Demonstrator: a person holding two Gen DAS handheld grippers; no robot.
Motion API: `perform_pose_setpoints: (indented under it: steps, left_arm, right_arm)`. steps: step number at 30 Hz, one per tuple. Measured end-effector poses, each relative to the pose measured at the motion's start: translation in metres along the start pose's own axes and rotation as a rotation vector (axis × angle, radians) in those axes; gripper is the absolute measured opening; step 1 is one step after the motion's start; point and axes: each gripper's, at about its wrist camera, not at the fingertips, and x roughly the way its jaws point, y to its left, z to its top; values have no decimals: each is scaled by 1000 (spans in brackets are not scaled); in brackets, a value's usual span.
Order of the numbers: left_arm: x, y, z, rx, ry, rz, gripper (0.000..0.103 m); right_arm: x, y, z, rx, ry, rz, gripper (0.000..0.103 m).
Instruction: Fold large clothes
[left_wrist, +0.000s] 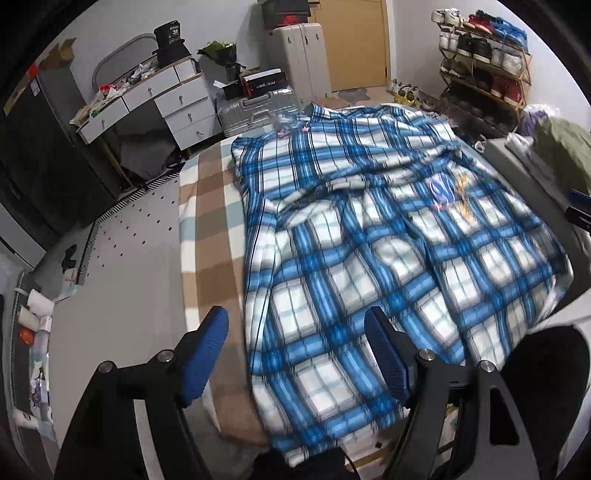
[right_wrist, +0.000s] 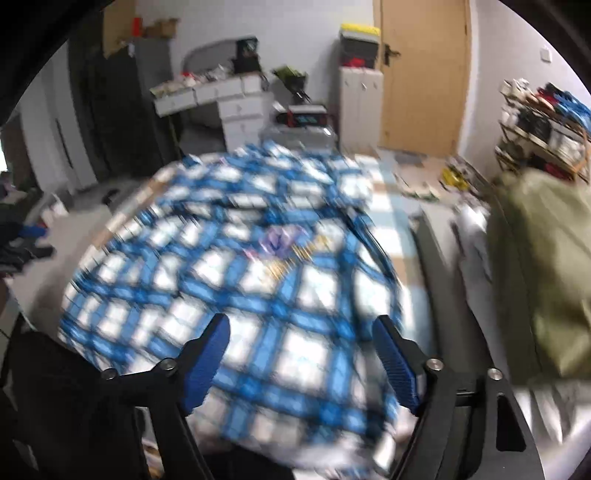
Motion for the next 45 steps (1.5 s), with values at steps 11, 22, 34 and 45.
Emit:
perform_pose_setpoints:
  steps: [11,22,34,45]
  left_arm:
    - [67,19,99,-279,-85,-109,76]
    - [226,11,187,-203,85,-92,80]
    - [224,21,168,-173,67,-148,84]
    - [260,13,176,-176,70,-62,84]
  right_arm:
    - [49,36,98,133,-227,140,103]
    - [246,32,197,-9,57,-85,103]
    - [347,-11,164,122,322,-306,103]
    - [326,11,150,256,60,-14,103]
